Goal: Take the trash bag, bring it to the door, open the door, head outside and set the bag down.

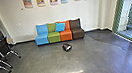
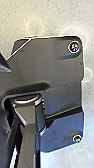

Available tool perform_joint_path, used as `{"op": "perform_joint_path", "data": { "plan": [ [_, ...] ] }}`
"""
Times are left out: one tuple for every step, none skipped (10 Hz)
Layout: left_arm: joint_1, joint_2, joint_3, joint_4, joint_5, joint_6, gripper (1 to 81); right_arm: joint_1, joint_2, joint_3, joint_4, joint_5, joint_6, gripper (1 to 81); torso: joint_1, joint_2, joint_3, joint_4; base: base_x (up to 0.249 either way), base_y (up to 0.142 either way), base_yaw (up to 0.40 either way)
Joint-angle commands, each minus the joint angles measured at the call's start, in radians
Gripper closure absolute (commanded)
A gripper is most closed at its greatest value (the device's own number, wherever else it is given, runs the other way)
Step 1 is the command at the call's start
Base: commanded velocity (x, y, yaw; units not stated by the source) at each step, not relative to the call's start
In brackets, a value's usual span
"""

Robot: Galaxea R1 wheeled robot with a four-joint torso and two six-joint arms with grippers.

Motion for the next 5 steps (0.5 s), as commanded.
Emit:
{"op": "perform_joint_path", "data": {
  "plan": [
    [-0.030, -0.001, 0.001, 0.004, 0.056, 0.004, 1.0, 0.018, -0.003, 0.007, -0.004, -0.056, -0.009, 1.0, 0.000, 0.000, 0.000, 0.000, 0.126, 0.000, 0.000],
    [-0.030, -0.001, 0.001, 0.004, 0.056, 0.004, 1.0, 0.018, -0.003, 0.007, -0.004, -0.056, -0.009, 1.0, 0.000, 0.000, 0.000, 0.000, 0.127, 0.000, 0.000],
    [-0.030, -0.001, 0.001, 0.004, 0.056, 0.004, 1.0, 0.018, -0.003, 0.007, -0.002, -0.056, -0.009, 1.0, 0.000, 0.000, 0.000, 0.000, 0.127, 0.000, 0.000],
    [-0.030, -0.001, 0.001, 0.004, 0.056, 0.004, 1.0, 0.017, -0.003, 0.009, -0.004, -0.055, -0.009, 1.0, 0.000, 0.000, 0.000, 0.000, 0.127, 0.000, 0.000],
    [-0.031, 0.000, 0.001, 0.004, 0.056, 0.004, 1.0, 0.016, -0.003, 0.009, -0.004, -0.055, -0.009, 1.0, 0.000, 0.000, 0.000, 0.000, 0.132, 0.000, 0.000]
  ]
}}
